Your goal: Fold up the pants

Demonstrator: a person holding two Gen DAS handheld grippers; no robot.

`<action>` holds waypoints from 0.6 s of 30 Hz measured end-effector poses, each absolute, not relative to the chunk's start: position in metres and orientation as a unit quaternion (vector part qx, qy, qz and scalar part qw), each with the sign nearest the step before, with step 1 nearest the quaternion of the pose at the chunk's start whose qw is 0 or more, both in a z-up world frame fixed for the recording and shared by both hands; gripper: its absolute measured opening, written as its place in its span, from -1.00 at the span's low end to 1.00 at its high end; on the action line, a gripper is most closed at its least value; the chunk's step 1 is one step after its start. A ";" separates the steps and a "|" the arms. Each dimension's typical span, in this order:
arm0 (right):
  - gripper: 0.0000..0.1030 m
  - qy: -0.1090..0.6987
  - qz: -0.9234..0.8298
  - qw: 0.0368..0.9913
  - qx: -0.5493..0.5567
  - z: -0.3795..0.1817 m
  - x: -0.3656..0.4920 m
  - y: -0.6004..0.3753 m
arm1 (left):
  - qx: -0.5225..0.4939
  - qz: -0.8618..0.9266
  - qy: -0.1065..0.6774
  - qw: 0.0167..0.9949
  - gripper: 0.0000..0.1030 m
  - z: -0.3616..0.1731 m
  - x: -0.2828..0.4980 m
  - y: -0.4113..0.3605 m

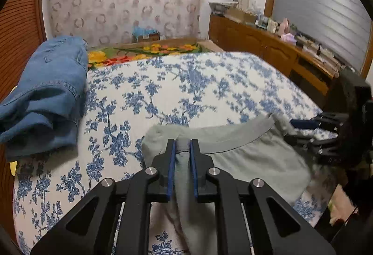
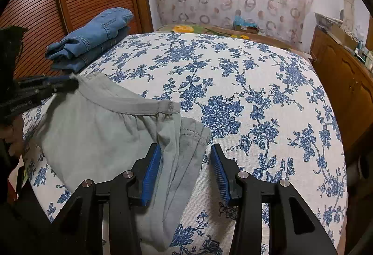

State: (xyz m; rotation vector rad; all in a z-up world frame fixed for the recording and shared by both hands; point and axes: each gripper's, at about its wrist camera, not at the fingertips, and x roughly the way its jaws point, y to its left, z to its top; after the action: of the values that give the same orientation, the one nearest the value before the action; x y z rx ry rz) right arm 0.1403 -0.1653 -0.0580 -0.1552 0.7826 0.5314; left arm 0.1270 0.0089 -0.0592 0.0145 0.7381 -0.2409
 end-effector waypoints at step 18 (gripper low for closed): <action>-0.09 0.377 0.257 0.887 -0.075 -0.058 0.140 -0.166 | -0.012 -0.078 0.389 0.918 0.57 -0.072 0.140 0.024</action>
State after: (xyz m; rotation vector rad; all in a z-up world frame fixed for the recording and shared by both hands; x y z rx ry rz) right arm 0.1400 -0.1656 -0.0577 -0.1552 0.7829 0.5336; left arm 0.1402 0.0237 -0.0719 -0.0250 0.8008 -0.1612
